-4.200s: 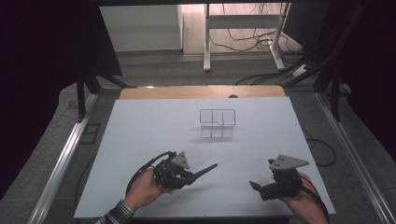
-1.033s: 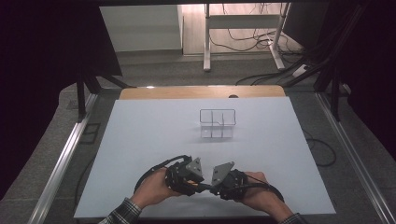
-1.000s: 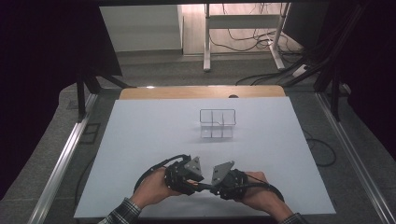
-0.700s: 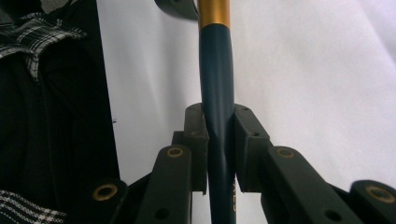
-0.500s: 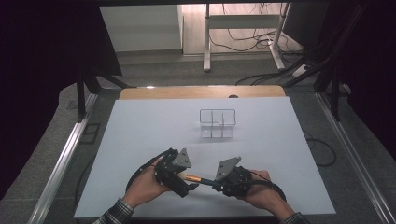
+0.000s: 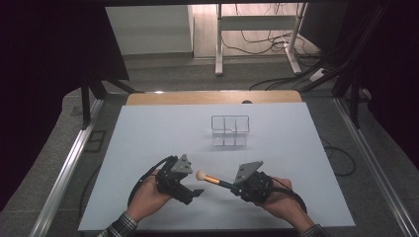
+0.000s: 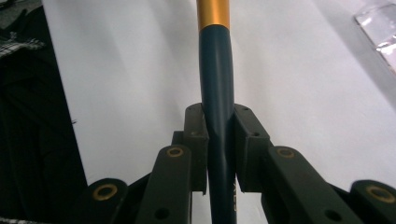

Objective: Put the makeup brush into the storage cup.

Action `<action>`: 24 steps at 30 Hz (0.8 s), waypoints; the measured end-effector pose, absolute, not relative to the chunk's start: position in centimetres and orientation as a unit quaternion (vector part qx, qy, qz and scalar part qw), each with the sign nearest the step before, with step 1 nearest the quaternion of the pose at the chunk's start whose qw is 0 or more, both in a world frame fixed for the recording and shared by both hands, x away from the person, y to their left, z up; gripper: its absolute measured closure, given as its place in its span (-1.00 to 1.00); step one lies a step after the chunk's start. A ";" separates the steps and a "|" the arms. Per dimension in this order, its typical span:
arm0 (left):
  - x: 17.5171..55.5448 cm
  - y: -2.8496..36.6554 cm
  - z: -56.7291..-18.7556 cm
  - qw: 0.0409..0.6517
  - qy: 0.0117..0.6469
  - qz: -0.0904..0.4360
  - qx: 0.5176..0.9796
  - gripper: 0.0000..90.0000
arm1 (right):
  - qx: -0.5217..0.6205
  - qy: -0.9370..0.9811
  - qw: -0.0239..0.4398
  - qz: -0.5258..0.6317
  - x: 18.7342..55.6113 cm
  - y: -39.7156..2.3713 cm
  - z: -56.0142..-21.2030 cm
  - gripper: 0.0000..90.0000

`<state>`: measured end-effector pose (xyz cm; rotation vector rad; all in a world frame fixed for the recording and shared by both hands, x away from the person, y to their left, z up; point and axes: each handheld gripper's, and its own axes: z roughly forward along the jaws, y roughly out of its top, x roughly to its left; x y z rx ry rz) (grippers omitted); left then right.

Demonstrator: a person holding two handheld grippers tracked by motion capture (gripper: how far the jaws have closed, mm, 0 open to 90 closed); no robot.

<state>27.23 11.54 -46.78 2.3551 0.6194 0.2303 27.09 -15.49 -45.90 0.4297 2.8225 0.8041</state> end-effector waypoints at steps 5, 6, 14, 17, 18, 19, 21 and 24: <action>27.3 12.2 -46.7 0.360 0.265 0.089 0.890 -0.92 | 0.158 0.944 0.098 0.272 27.3 -15.8 -45.7 0.71; 27.3 12.3 -46.7 0.360 0.270 0.091 0.888 -0.94 | 0.161 0.943 0.101 0.272 27.3 -15.9 -45.7 0.71; 27.0 12.5 -46.7 0.378 0.301 0.075 0.872 -0.99 | 0.184 0.935 0.115 0.280 27.3 -16.2 -45.5 0.71; 26.9 12.4 -46.7 0.378 0.315 0.060 0.869 -0.99 | 0.188 0.932 0.124 0.285 27.2 -16.3 -45.4 0.71; 26.8 12.3 -46.7 0.383 0.323 0.050 0.864 -0.98 | 0.193 0.928 0.129 0.291 27.2 -16.4 -45.3 0.71; 26.7 12.3 -46.6 0.385 0.328 0.044 0.862 -0.98 | 0.196 0.926 0.130 0.295 27.2 -16.5 -45.3 0.71; 26.7 12.3 -46.6 0.388 0.331 0.038 0.859 -0.98 | 0.198 0.924 0.131 0.299 27.2 -16.5 -45.2 0.71; 26.6 12.4 -46.6 0.393 0.339 0.032 0.854 -0.99 | 0.205 0.918 0.136 0.310 27.0 -16.6 -45.0 0.71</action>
